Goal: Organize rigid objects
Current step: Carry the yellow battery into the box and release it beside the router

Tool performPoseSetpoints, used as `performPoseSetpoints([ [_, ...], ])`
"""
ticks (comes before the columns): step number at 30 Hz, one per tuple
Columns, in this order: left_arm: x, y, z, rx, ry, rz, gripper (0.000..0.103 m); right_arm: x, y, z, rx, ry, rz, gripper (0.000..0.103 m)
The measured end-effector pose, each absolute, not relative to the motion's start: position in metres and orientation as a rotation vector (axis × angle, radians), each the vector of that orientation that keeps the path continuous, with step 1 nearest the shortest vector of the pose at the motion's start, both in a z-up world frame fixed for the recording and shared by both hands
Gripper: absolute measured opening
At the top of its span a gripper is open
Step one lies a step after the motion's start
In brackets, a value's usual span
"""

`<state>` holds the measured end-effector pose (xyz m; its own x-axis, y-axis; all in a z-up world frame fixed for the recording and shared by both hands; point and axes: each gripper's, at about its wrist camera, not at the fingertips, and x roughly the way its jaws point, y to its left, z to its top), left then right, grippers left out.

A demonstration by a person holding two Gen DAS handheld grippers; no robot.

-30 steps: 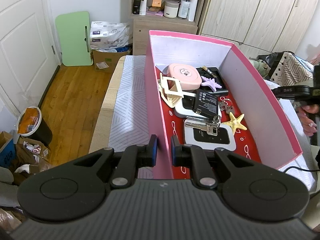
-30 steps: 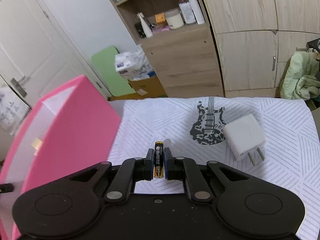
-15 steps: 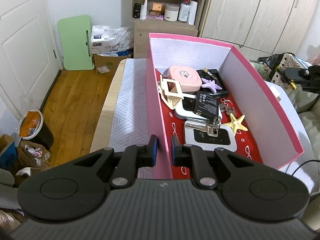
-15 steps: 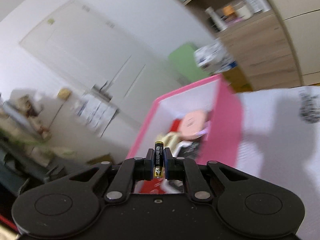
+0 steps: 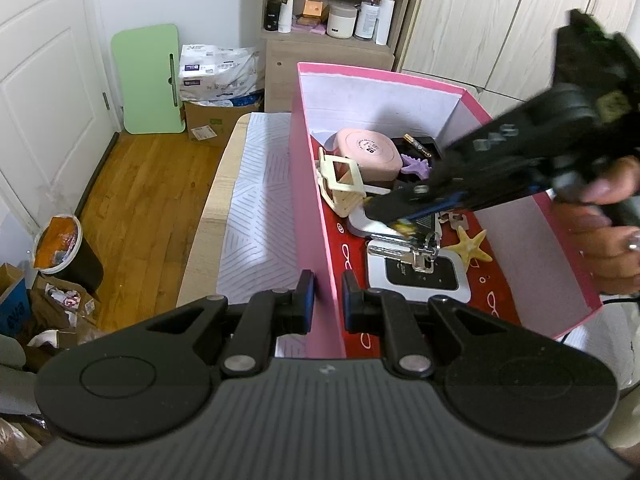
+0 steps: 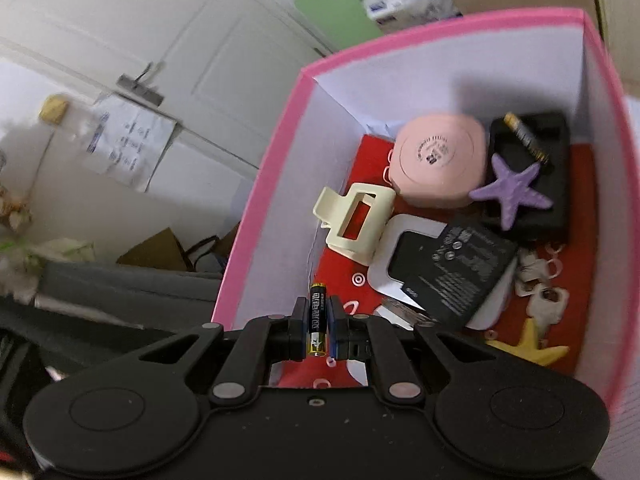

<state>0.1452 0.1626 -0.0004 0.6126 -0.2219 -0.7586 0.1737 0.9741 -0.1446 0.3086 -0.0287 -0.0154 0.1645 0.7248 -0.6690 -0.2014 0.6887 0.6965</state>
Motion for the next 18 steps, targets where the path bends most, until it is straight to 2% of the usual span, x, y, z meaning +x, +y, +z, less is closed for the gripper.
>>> performPoseSetpoints([
  [10, 0.141, 0.160, -0.002, -0.035, 0.865, -0.236, 0.013, 0.315, -0.021, -0.024, 0.560, 1.294, 0.637, 0.020],
  [13, 0.141, 0.161, -0.002, -0.045, 0.865, -0.238, 0.013, 0.309, -0.039, -0.015, 0.589, 1.259, 0.664, 0.028],
  [18, 0.141, 0.162, -0.001, -0.049, 0.866, -0.236, 0.013, 0.286, -0.081, 0.010, 0.585, 1.163, 0.731, 0.030],
])
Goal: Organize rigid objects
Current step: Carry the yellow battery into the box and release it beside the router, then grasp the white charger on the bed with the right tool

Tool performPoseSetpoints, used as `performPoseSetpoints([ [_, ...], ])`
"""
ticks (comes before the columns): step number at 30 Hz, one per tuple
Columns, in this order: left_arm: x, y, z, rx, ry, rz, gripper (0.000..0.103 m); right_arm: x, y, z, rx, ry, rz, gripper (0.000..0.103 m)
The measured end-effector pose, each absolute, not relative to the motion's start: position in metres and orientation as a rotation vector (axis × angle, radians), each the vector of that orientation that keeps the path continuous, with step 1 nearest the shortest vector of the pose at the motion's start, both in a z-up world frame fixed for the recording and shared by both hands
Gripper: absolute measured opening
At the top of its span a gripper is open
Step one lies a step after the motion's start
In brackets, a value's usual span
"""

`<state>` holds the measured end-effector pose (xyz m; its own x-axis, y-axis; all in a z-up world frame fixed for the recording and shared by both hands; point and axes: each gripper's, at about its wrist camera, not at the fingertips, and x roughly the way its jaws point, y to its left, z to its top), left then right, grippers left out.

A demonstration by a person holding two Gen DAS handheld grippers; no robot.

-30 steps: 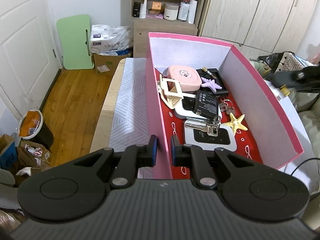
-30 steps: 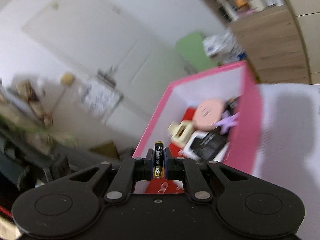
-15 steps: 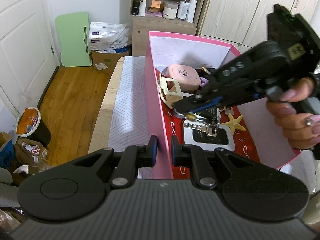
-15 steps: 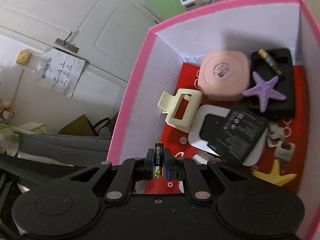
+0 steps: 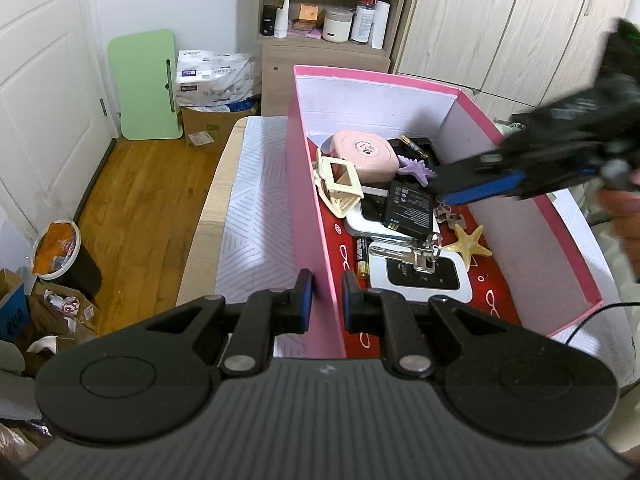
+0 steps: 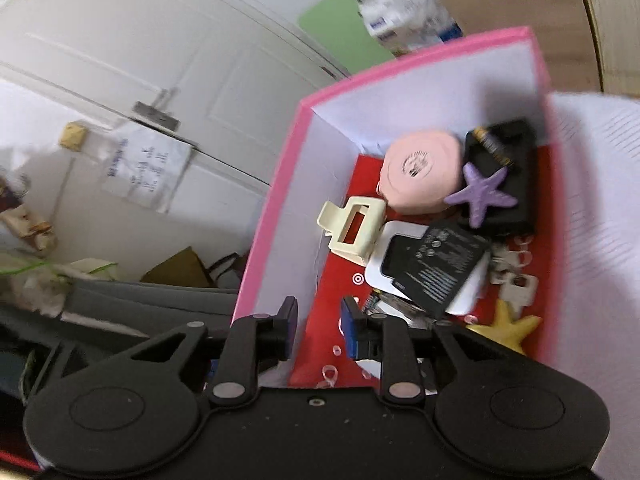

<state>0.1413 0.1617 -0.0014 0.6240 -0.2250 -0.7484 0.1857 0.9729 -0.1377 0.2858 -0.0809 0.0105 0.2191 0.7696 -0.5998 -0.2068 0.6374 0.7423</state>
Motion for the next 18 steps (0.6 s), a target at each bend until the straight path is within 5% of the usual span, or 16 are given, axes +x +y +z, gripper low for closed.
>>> performPoseSetpoints([
  [18, 0.144, 0.148, 0.001, 0.019, 0.888, -0.193, 0.013, 0.219, -0.265, 0.031, 0.272, 0.826, 0.323, 0.030],
])
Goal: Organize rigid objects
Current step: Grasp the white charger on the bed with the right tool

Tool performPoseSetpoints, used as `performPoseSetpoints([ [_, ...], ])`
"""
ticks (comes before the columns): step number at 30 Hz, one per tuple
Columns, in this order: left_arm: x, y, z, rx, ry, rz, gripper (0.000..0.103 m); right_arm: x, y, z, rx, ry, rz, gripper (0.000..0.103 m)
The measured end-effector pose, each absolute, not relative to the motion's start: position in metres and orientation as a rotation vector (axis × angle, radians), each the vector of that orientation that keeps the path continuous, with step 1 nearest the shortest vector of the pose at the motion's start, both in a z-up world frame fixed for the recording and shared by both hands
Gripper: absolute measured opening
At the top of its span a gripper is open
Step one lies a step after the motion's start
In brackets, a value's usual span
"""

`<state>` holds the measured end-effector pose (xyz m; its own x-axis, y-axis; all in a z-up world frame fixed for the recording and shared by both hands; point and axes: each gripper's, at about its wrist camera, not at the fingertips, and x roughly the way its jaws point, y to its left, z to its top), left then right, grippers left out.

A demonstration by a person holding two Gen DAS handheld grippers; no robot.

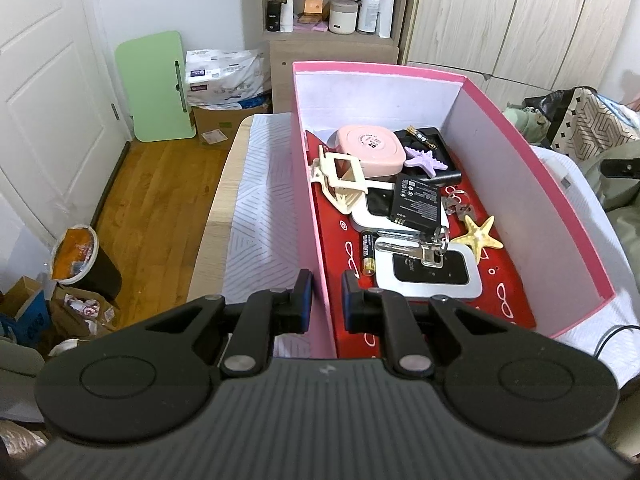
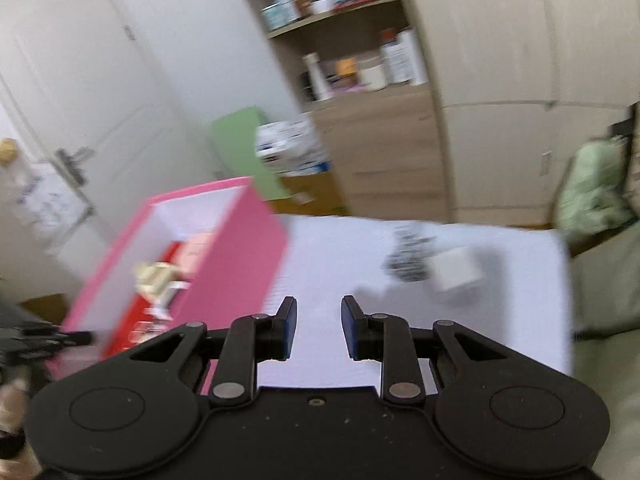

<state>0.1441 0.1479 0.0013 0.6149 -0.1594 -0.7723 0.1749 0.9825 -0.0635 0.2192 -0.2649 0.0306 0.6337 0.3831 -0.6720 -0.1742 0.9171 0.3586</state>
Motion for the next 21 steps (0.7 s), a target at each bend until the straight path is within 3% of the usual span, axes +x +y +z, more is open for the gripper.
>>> performPoseSetpoints([
  [8, 0.145, 0.146, 0.002, 0.017, 0.895, -0.182, 0.013, 0.226, -0.296, 0.004, 0.136, 0.764, 0.196, 0.035],
  [11, 0.145, 0.146, 0.002, 0.019, 0.897, -0.180, 0.013, 0.236, -0.298, -0.009, 0.109, 0.748, 0.192, 0.043],
  [13, 0.145, 0.146, 0.002, 0.019, 0.900, -0.180, 0.013, 0.244, -0.300, -0.018, 0.115, 0.741, 0.182, 0.060],
  [15, 0.145, 0.147, 0.002, 0.020, 0.903, -0.181, 0.013, 0.252, -0.296, -0.026, 0.067, 0.730, 0.174, 0.066],
  [21, 0.145, 0.147, 0.002, 0.020, 0.902, -0.182, 0.013, 0.277, -0.293, -0.048, 0.033, 0.707, 0.194, 0.068],
])
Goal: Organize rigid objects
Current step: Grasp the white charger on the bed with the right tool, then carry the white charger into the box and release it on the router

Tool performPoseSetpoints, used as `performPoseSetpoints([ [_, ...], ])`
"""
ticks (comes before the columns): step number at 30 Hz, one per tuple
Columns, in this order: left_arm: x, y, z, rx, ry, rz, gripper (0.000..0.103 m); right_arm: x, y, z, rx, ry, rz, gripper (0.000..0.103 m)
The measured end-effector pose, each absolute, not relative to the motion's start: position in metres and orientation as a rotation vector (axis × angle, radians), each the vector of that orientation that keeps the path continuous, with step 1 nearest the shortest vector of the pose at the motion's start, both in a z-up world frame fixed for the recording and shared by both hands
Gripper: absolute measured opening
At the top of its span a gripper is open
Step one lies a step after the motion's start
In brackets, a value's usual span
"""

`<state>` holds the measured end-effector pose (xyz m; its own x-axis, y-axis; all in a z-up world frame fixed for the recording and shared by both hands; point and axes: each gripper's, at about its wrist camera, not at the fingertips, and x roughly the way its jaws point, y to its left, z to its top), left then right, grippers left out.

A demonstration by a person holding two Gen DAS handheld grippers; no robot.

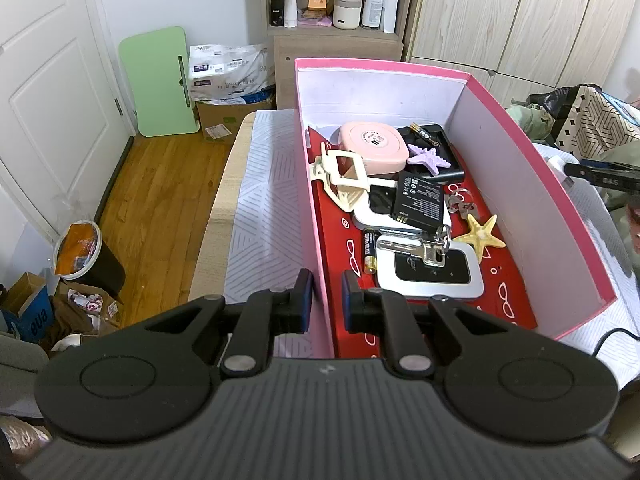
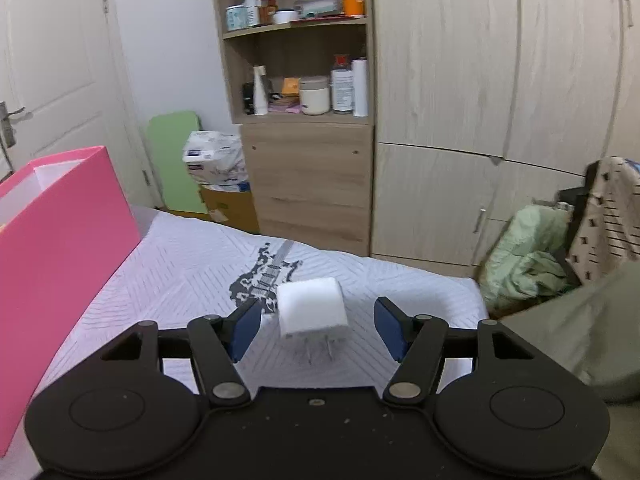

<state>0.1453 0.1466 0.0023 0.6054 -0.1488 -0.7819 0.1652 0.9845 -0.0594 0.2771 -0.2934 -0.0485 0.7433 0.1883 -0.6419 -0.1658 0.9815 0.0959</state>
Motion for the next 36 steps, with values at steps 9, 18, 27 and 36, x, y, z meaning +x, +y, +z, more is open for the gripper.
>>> performPoseSetpoints([
  [9, 0.145, 0.148, 0.001, 0.001, 0.899, -0.178, 0.013, 0.287, -0.268, -0.071, -0.227, 0.652, 0.199, 0.068],
  [18, 0.145, 0.149, 0.001, -0.003, 0.899, -0.178, 0.013, 0.285, -0.277, -0.065, -0.066, 0.710, 0.216, 0.049],
  [27, 0.145, 0.145, 0.004, 0.019, 0.908, -0.163, 0.013, 0.242, -0.273, -0.032, 0.164, 0.543, 0.354, 0.049],
  [36, 0.143, 0.149, 0.004, -0.006, 0.897, -0.166, 0.013, 0.185, -0.211, 0.014, 0.135, 0.449, 0.597, 0.049],
])
